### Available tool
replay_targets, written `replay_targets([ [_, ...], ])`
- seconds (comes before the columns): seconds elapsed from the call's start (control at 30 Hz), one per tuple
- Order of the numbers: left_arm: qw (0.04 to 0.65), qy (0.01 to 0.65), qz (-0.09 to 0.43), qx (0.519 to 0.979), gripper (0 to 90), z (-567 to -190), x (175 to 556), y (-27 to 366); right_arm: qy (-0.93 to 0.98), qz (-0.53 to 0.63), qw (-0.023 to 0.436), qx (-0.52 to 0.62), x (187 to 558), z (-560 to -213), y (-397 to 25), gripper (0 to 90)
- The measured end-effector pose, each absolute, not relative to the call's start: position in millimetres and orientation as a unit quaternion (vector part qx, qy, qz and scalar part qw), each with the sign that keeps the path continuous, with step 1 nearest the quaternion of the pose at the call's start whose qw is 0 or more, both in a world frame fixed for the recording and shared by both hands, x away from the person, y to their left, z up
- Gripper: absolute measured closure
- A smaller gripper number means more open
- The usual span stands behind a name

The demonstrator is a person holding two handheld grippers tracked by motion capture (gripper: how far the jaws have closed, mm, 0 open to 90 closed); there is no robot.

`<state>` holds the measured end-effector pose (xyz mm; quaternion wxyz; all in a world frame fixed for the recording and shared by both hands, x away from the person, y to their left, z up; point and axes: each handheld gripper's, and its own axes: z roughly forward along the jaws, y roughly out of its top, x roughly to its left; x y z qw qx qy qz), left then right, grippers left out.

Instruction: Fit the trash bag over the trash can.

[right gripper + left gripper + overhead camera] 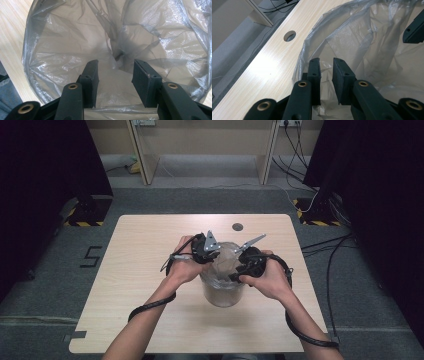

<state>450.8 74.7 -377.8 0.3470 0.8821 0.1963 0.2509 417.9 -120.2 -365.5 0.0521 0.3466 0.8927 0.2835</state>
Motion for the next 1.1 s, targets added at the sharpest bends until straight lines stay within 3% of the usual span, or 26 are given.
replay_targets([
  [0.1, 0.352, 0.197, 0.252, 0.88, 75.1, -378, 450, 75, 0.892, 0.285, 0.053, 0.347, 418, -365, -120, 55.2],
  [0.6, 0.418, 0.215, 0.241, 0.849, 53.0, -360, 431, 94, 0.86, 0.356, 0.088, 0.356, 413, -351, -137, 45.5],
  [1.1, 0.456, 0.254, 0.25, 0.816, 48.5, -355, 410, 141, 0.822, 0.402, 0.104, 0.39, 404, -352, -181, 43.5],
])
